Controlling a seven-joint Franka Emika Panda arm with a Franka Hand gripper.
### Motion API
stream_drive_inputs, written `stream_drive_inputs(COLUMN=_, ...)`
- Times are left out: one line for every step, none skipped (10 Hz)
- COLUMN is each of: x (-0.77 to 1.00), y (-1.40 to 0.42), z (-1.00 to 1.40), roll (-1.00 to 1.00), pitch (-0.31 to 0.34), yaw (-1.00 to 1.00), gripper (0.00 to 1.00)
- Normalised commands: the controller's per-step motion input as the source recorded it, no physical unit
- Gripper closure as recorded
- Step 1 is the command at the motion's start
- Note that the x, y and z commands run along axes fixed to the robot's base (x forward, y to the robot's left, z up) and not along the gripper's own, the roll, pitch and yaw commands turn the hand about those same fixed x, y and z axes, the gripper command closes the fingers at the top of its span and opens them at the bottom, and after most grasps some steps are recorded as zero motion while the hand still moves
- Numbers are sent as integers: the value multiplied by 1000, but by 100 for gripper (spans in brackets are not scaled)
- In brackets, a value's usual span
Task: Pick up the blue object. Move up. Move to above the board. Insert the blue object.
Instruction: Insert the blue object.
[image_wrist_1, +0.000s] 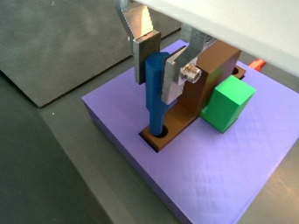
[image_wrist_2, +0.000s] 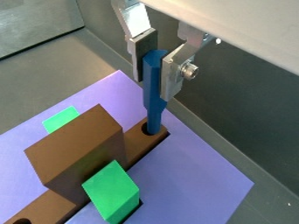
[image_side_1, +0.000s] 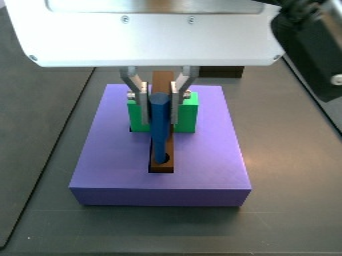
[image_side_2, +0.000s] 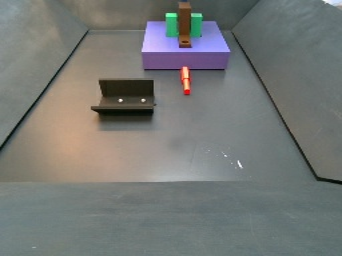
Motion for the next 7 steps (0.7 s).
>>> stream_drive_inputs(x=31, y=0, z=-149, roll=0, pitch=0, yaw=3, gripper=100)
stream_drive_inputs(x=40, y=34, z=-120, roll=0, pitch=3, yaw=0, gripper=100)
stream_drive_inputs(x=0, y=91, z=-134, roll=0, pitch=0, yaw=0, gripper=100)
stream_drive_inputs(x=0, y=0, z=-169, roll=0, pitch=0, yaw=0, gripper=100)
stream_drive_inputs(x=69, y=0, z=-131, roll=0, pitch=0, yaw=0, gripper=100)
stream_drive_inputs(x=66, y=0, z=-117, roll=0, pitch=0, yaw=0, gripper=100)
stream_drive_inputs(x=0, y=6, z=-46, roll=0, pitch=10, yaw=0, gripper=100)
